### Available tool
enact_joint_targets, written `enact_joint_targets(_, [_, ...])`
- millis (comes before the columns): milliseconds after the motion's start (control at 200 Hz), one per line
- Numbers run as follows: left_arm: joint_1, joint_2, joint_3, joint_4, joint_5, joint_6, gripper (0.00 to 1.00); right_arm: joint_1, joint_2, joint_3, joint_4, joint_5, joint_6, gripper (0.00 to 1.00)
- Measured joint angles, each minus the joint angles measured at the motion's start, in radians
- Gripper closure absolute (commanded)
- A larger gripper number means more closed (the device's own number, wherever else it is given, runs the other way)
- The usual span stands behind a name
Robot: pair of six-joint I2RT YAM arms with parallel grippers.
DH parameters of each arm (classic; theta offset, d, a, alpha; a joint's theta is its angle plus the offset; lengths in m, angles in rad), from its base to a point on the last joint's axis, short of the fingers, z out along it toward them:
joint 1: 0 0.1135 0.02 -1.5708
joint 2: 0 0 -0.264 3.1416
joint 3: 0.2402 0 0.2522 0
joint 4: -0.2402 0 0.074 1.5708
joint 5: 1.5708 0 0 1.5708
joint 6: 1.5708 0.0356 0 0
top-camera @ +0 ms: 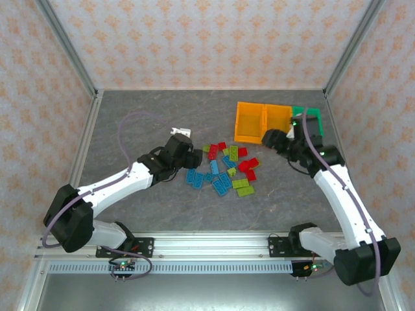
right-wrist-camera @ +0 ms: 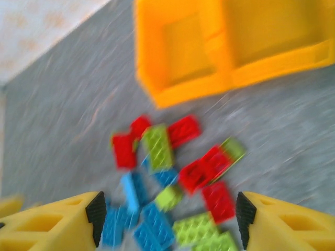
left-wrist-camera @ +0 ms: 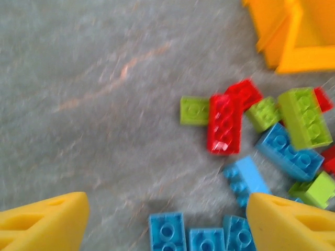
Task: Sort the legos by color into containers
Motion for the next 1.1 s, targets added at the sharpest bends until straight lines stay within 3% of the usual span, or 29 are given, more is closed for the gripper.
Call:
enact_joint_targets(85, [0.002,0.061,0.000,-0.067,0.034,-0.081,0.31,0.105,0.014,0.000,-0.049,-0.032,-0.008,0.29])
enact_joint_targets(195, [0.003,0.162,-0.001,-0.104,0.064,-0.142,0.31,0.170,0.055,0.000,-0.100,-0.035,-0.016,0.28])
enact_joint_targets(405, [0.007,0.279,0.024,-0.092,0.076,-0.185,0.33,0.188,0.076,0.000,-0.121,-0.027,-0.019,0.28])
enact_joint_targets(631, [0.024,0.362,0.046,-0.055,0.073,-0.207,0.52,0.188,0.076,-0.011,-0.122,-0.015,-0.014,0.27])
enact_joint_targets(861, [0.030,0.361,0.050,-0.068,0.057,-0.210,0.72,0.188,0.076,-0.011,-0.119,-0.005,0.009,0.27])
enact_joint_targets(1101, [0.021,0.240,0.060,-0.110,0.080,-0.200,0.76,0.188,0.051,-0.035,-0.051,-0.030,0.080,0.27])
